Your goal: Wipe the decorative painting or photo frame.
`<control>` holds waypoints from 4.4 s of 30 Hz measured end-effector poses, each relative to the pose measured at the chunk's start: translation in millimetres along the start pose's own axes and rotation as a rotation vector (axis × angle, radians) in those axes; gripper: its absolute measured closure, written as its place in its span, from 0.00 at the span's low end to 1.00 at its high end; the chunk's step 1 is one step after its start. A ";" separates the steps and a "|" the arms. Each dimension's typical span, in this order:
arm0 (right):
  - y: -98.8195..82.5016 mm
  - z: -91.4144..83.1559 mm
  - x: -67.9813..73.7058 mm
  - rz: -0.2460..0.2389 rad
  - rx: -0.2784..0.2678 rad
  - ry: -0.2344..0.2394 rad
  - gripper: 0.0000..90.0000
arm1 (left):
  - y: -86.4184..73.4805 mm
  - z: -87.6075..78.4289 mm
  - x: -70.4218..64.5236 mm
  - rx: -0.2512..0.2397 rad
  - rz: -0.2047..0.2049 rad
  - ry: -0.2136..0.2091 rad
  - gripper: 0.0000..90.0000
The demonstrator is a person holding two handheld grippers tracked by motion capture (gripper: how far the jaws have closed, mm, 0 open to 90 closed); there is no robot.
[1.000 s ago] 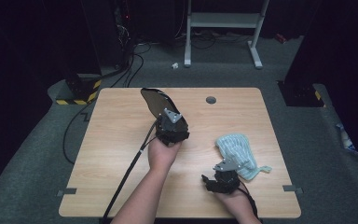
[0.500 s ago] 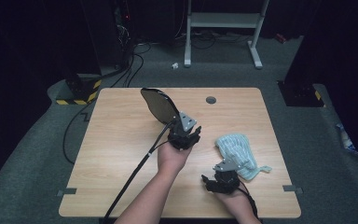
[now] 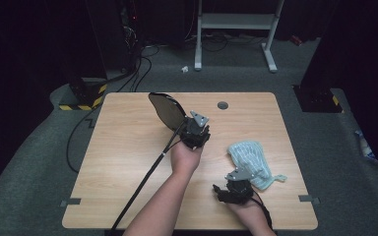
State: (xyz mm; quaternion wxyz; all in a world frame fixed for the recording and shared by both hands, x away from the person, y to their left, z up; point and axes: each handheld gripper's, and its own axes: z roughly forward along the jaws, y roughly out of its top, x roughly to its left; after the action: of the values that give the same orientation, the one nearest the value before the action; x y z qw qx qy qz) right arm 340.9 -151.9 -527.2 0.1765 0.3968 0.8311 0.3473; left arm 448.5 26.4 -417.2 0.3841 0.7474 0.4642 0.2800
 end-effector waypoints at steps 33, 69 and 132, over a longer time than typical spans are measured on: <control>-0.1 0.1 0.3 0.000 0.000 -0.002 0.29 | -103.1 -30.5 76.4 0.103 -0.031 0.084 0.73; -0.5 -0.4 0.3 -0.001 0.000 0.000 0.29 | -115.1 26.3 112.1 0.210 -0.098 0.153 0.90; -0.4 -0.2 0.4 0.000 0.000 -0.001 0.29 | -63.9 -36.1 63.0 -0.017 -0.088 0.000 0.41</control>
State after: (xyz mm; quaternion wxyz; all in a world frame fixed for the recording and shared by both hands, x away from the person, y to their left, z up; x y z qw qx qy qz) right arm 340.4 -151.9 -527.3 0.1770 0.3972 0.8310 0.3468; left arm 415.9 112.5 -446.8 0.4023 0.7230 0.4942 0.2667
